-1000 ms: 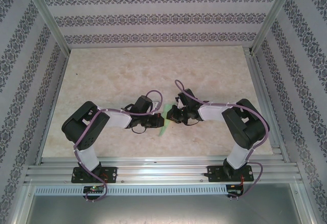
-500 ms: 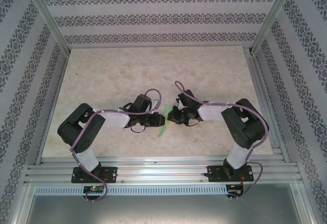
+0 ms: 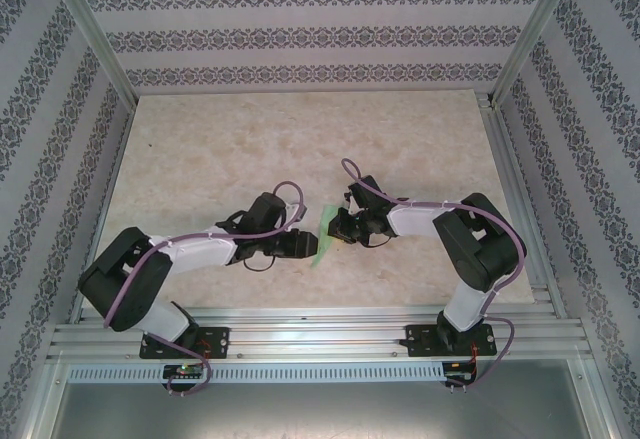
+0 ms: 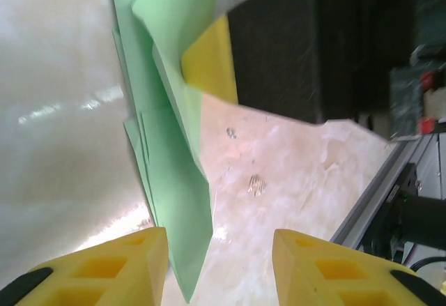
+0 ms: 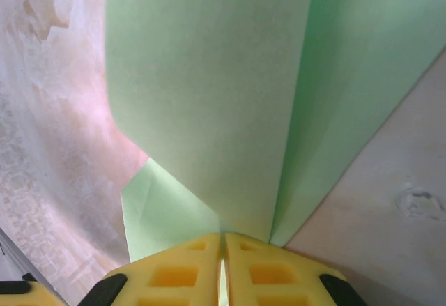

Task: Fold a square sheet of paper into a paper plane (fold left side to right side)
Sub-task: Fold the wing for the fifth time at the center of the table.

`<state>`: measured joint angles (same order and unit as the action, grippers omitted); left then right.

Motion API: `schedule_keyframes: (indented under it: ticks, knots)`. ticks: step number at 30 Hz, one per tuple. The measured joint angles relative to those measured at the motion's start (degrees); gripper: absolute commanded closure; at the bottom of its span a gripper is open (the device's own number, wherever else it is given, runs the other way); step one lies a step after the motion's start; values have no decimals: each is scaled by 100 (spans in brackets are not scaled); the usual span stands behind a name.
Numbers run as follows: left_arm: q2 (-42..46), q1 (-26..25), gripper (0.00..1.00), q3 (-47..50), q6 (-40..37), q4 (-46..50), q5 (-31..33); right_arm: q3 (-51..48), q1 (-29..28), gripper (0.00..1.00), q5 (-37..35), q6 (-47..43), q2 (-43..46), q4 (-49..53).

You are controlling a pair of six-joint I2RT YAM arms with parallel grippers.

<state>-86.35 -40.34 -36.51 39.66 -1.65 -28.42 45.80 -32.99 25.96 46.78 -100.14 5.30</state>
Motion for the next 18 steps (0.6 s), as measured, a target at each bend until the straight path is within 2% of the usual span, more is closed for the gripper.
schedule_keyframes:
  ticks: [7, 18]
  knots:
    - [-461, -219, 58, -131, 13, -17, 28, 15, 2, 88, 22, 2, -15, 0]
    - [-780, -297, 81, -278, 61, -24, 111, 22, 2, 88, 72, -2, -52, -39]
